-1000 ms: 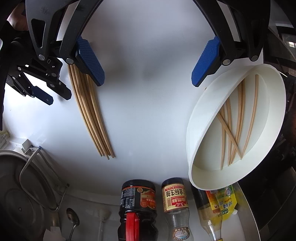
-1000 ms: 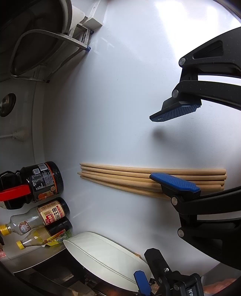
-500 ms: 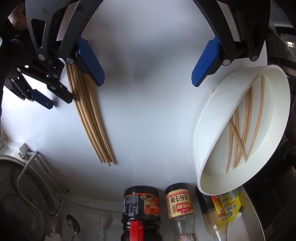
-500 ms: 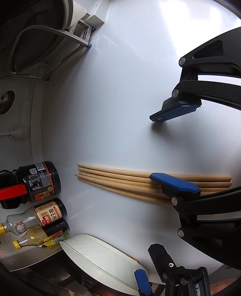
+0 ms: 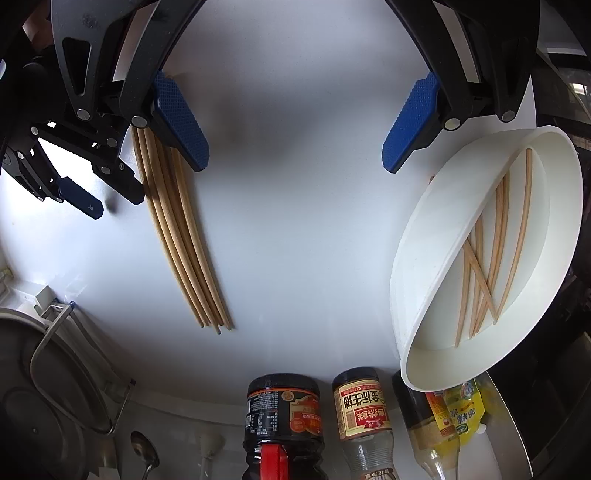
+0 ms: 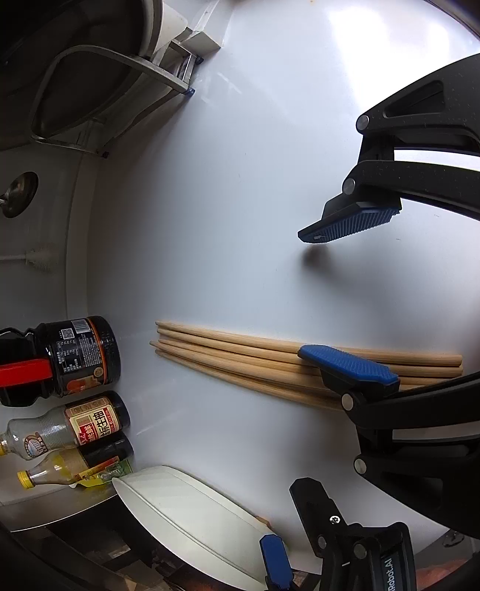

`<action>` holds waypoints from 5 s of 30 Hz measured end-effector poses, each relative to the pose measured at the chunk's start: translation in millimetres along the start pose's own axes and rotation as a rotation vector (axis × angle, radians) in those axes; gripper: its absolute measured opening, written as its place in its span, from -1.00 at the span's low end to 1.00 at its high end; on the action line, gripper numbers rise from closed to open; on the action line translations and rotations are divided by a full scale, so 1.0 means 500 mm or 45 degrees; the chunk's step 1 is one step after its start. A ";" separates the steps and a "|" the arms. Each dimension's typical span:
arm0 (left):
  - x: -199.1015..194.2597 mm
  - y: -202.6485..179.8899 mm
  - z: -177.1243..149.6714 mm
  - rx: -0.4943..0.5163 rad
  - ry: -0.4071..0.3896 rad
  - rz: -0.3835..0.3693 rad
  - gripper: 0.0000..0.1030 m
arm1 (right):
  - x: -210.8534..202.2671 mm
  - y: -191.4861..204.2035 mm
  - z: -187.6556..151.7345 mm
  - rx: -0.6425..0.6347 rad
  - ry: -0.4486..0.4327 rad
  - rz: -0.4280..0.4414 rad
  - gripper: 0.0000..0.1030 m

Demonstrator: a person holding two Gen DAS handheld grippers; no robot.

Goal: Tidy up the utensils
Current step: 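Move both open grippers back to the chopstick row, then close the left gripper on one chopstick while the right gripper grasps another, then carry the chopstick in the left gripper over the basin while the right gripper carries its own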

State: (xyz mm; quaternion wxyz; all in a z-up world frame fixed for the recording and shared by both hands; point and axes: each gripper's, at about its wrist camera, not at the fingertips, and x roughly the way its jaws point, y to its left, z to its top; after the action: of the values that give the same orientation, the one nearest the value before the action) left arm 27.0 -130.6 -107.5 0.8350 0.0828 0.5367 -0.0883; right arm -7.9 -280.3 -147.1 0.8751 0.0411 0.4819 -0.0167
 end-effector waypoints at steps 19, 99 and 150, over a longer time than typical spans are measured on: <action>0.005 -0.009 -0.001 -0.002 0.005 0.003 0.81 | 0.011 0.031 -0.001 -0.122 0.016 -0.072 0.07; -0.064 -0.032 0.066 0.100 -0.111 -0.238 -0.86 | -0.092 -0.008 0.075 0.056 -0.061 0.119 -0.88; 0.019 0.531 0.125 -0.360 0.016 -0.123 -0.85 | 0.096 0.555 0.296 -0.295 0.151 0.337 -0.88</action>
State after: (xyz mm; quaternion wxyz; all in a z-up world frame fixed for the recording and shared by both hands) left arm 148.9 111.8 -79.0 0.8297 -0.0611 0.5524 -0.0512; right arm 161.3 -16.4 -93.2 0.8387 0.0041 0.5216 0.1566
